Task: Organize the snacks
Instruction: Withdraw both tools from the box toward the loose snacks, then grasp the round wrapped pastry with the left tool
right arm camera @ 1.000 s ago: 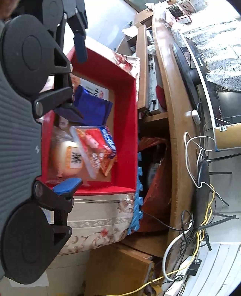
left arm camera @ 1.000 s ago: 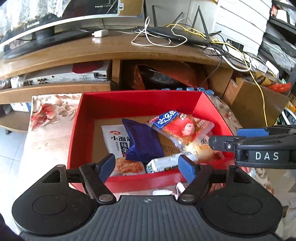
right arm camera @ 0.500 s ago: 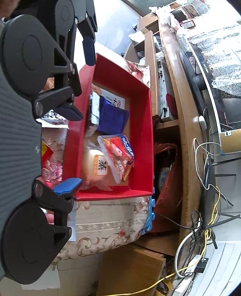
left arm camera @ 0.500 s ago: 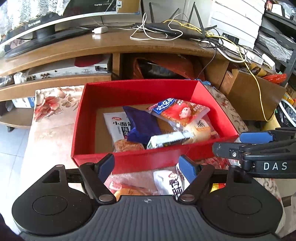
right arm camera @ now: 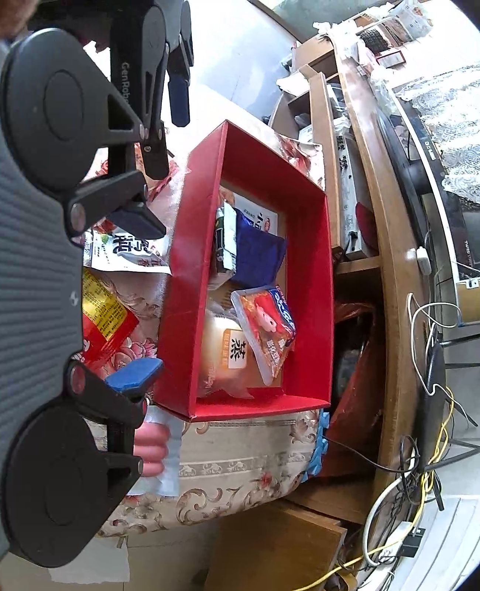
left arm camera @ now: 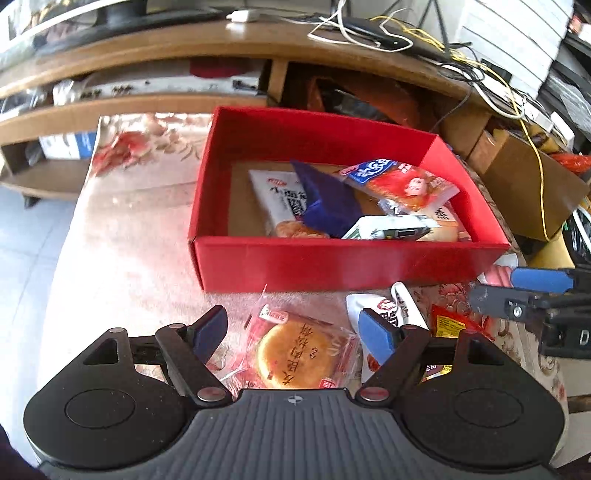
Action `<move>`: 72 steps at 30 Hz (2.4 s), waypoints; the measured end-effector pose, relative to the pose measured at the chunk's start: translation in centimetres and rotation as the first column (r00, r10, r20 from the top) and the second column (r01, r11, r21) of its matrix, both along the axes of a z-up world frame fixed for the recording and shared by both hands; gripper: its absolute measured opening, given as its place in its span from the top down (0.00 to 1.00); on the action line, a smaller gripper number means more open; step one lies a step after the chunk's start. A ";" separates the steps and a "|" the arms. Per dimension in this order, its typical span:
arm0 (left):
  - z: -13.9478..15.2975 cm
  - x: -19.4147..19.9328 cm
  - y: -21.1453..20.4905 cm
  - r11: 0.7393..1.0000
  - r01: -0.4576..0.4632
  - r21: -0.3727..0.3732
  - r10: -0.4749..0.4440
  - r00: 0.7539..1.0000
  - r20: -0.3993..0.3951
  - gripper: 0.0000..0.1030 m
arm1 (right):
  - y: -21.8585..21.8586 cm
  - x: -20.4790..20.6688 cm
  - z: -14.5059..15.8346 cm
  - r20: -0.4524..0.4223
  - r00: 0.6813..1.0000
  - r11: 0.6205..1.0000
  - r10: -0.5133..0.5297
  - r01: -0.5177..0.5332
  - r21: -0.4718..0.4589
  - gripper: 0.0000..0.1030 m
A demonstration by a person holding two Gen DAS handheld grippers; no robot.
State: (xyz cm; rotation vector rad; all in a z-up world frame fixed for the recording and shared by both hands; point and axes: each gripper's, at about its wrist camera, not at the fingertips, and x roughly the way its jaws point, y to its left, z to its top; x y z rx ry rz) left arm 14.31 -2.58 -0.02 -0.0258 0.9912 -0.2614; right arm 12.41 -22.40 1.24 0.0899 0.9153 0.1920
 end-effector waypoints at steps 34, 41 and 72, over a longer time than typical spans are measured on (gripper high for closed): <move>-2.8 -3.1 -3.6 0.975 0.198 0.096 -0.182 0.971 -0.159 0.11 | -2.4 -0.9 0.5 -0.009 1.000 0.998 0.029 -0.028 0.064 0.30; -0.9 -6.4 -1.1 0.995 0.097 0.030 -0.092 0.987 -0.134 0.10 | -2.9 -1.4 1.0 0.002 1.000 0.995 0.027 -0.027 0.091 0.29; -2.5 -4.2 -5.3 0.721 0.686 0.101 -0.643 0.716 -0.274 0.09 | -2.9 -0.3 -0.9 -0.071 0.997 0.996 0.044 -0.038 0.082 0.24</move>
